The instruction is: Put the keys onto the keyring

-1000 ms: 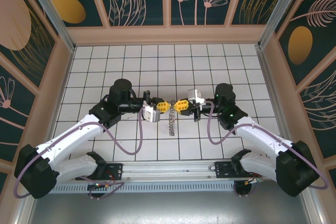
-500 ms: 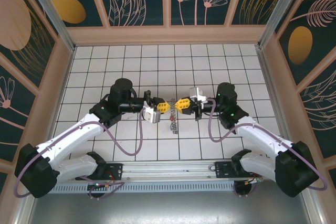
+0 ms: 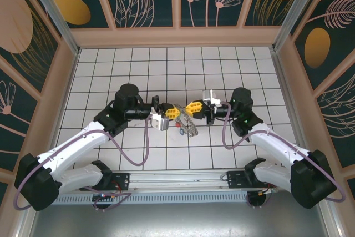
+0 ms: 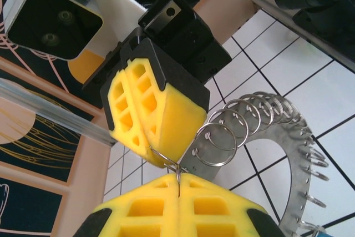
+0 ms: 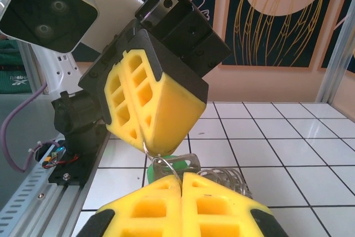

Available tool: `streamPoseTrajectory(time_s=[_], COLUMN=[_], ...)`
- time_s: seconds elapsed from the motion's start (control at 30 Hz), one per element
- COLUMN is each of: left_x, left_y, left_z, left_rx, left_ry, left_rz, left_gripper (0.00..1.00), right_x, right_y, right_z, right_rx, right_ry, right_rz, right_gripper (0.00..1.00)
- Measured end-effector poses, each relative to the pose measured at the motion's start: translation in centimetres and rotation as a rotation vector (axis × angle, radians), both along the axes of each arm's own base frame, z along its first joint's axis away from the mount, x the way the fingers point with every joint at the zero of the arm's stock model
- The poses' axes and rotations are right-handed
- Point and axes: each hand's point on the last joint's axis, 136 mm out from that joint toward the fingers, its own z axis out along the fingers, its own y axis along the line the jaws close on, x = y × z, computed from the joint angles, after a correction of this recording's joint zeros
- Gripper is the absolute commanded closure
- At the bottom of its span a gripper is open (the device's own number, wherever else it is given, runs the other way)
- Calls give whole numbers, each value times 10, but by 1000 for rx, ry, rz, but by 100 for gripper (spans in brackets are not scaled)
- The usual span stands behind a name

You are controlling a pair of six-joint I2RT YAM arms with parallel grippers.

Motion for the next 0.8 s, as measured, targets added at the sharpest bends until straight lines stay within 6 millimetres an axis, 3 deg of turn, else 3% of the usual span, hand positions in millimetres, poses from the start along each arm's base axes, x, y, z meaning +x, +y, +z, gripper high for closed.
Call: streamPoseTrajectory(time_s=[0.13, 0.27, 0.33, 0.47, 0.8], left_x=[-1, 1, 3, 5, 9], left_y=[-2, -2, -3, -3, -4], left_z=[0, -6, -9, -17, -16], left_rx=[-5, -3, 0, 14, -19], left_ry=[1, 20, 37, 74, 212], left_rz=[-4, 8, 20, 41, 92], left_gripper=[100, 90, 78, 63, 55], right_x=[0, 0, 0, 2, 5], right_y=[0, -1, -1, -1, -2], right_z=[2, 2, 2, 5, 6], right_rx=[15, 24, 26, 35, 39], right_ry=[5, 17, 17, 5, -7], right_rz=[-5, -7, -8, -23, -39], right_gripper=[100, 100, 100, 100, 100])
